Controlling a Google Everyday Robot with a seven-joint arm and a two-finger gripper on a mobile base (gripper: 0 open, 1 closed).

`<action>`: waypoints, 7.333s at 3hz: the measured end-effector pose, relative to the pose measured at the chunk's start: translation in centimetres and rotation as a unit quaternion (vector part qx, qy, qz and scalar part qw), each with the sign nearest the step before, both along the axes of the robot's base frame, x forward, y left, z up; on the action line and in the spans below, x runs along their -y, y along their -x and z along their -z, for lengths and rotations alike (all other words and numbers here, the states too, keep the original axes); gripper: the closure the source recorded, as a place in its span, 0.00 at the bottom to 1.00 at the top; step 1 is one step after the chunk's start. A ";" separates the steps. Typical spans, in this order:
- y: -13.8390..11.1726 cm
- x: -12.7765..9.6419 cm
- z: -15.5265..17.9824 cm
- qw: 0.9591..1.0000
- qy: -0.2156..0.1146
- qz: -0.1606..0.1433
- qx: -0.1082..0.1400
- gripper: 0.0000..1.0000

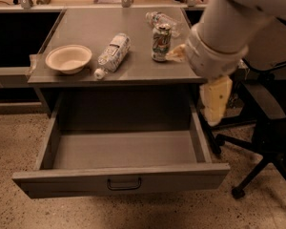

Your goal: Place blue plastic bottle into top drawer

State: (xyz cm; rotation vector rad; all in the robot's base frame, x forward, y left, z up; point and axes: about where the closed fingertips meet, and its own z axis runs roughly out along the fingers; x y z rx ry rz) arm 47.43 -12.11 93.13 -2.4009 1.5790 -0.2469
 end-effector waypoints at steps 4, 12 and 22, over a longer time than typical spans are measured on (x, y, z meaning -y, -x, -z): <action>-11.7 -6.1 1.6 0.991 0.016 -0.136 0.007 0.00; -30.5 -18.6 8.1 0.943 0.118 -0.309 0.023 0.34; -11.6 -22.4 8.9 0.971 -0.169 0.132 -0.110 1.00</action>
Offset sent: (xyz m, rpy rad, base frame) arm 0.0882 0.0357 -0.0183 -0.0640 0.0133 0.1958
